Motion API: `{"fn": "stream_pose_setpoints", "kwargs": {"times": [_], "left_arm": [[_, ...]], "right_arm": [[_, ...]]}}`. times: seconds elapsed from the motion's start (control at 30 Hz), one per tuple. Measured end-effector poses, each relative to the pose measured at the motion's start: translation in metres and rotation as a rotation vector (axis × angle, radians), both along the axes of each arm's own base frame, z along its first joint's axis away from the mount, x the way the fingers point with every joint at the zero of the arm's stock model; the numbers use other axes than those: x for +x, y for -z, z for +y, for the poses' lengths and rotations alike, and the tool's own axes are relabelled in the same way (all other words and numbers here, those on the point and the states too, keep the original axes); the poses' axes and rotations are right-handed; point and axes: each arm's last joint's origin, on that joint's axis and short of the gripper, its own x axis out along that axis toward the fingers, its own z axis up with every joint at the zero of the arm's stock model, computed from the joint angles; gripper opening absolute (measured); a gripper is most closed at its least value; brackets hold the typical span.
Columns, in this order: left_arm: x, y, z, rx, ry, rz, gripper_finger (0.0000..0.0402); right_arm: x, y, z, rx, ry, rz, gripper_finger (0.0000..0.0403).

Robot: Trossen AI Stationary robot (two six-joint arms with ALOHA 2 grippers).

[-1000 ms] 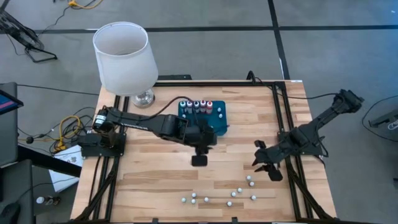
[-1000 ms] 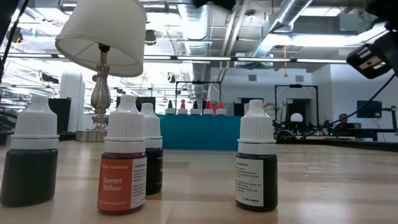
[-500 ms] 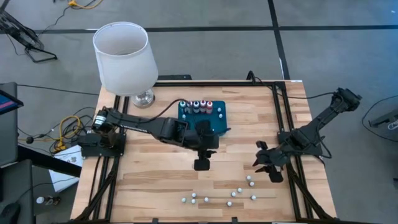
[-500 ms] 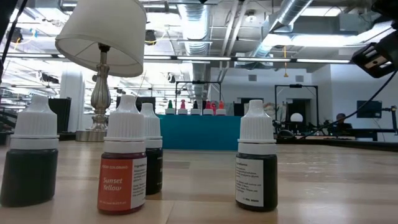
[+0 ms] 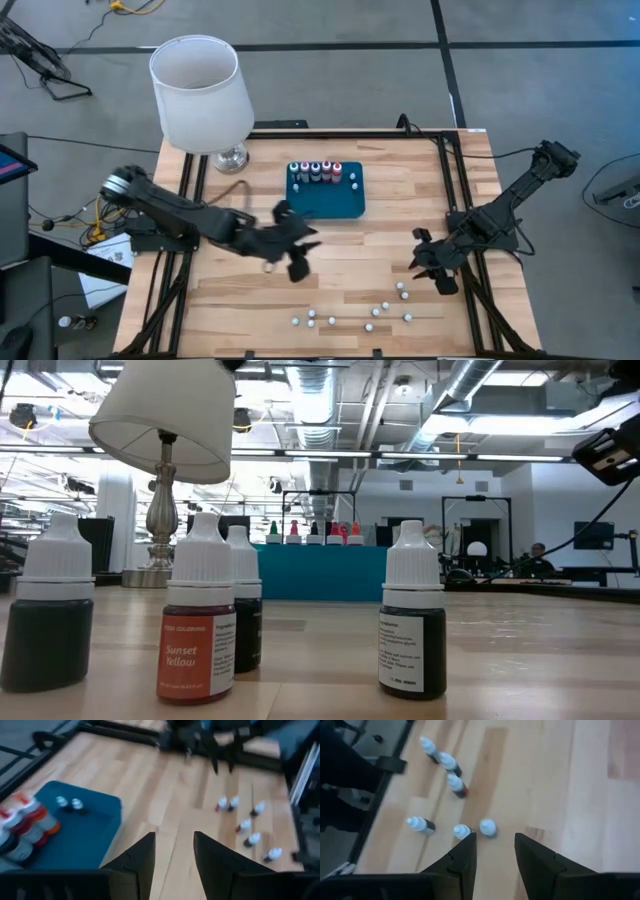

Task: Pick & Place food coloring
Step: Put the top small red food coloring bottle into the bin

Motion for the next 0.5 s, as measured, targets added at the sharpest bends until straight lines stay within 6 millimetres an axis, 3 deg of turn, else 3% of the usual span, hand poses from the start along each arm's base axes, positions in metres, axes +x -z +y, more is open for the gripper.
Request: {"fn": "stream_pose_setpoints", "kwargs": {"times": [0.27, 0.5], "left_arm": [[-0.066, 0.023, 0.007, -0.115, -0.006, -0.112, 0.0126], [-0.094, 0.044, 0.009, -0.16, 0.031, -0.076, 0.0126]], "right_arm": [[0.012, -0.008, 0.009, 0.103, -0.015, -0.108, 0.0122], [0.025, 0.014, 0.016, 0.095, 0.085, 0.02, 0.0122]]}}
